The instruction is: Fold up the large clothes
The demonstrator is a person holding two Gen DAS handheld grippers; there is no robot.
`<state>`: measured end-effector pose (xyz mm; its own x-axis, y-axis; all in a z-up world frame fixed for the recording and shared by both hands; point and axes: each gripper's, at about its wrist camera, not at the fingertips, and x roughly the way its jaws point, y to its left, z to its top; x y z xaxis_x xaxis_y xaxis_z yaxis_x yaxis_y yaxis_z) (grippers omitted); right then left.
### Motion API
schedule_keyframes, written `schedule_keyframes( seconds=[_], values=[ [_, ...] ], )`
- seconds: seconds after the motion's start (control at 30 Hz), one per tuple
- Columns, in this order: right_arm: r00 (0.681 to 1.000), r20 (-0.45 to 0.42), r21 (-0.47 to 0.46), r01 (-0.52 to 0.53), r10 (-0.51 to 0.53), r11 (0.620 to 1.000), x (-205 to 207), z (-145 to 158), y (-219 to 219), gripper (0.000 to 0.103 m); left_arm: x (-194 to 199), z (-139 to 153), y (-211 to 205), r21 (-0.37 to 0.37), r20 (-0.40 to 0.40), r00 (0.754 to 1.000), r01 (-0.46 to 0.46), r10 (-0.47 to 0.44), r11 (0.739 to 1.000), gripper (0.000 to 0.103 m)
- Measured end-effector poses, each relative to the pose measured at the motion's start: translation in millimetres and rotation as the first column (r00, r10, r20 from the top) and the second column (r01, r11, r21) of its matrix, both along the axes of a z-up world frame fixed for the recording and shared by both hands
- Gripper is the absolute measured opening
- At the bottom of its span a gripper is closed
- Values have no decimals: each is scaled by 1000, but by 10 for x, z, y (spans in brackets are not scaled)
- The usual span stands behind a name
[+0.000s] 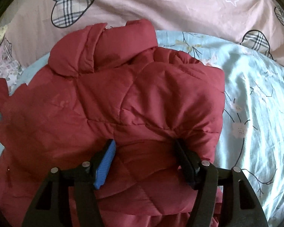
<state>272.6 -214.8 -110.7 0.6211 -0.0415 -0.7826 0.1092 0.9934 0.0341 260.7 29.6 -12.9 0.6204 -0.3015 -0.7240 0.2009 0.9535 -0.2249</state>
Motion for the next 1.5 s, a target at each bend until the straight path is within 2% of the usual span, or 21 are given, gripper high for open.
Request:
schedule_keyframes(
  seconds=[0.07,0.13,0.27,0.33,0.4,0.7,0.83,0.97,1.07,1.23,1.33,1.43,1.5],
  values=[
    [1000,-2,-9,3,-3,1000,31,-17,18,69,-10,14,-76,-18,14,999,32,-31,999,34],
    [1000,0,-15,8,-8,1000,35,-19,7,70,52,-94,-201,26,-6,999,53,-53,998,34],
    [1000,1,-21,7,-7,1000,51,-27,16,71,264,-557,-269,105,-108,994,35,-23,994,36],
    [1000,0,-19,7,-7,1000,48,-30,22,71,286,-675,-188,65,-119,993,24,-17,998,38],
    [1000,-5,-22,7,-8,1000,44,-31,33,71,281,-686,-132,40,-121,993,19,-14,999,38],
    [1000,-20,-51,16,-17,999,11,-14,116,72,223,-664,-151,83,-116,993,26,-16,996,38],
    [1000,2,-2,20,-20,1000,-93,91,120,72,151,-600,-40,64,-124,992,21,-13,998,37],
    [999,36,53,24,-26,998,-256,220,149,72,39,-534,202,78,-115,992,-36,44,996,38],
    [998,54,91,8,-13,996,-352,297,195,72,-33,-494,500,11,-126,988,-90,90,996,38],
    [998,64,119,-23,16,993,-458,374,269,72,-125,-428,890,-48,-116,977,-185,179,982,38],
    [997,62,130,-45,37,991,-514,398,338,72,-149,-414,1058,-67,-112,968,-231,223,971,43],
    [997,59,138,-66,59,988,-569,408,399,72,-164,-410,1222,-77,-111,958,-275,266,958,44],
    [996,55,142,-79,72,987,-606,405,437,72,-171,-404,1329,-68,-105,947,-313,305,947,53]
  ],
)
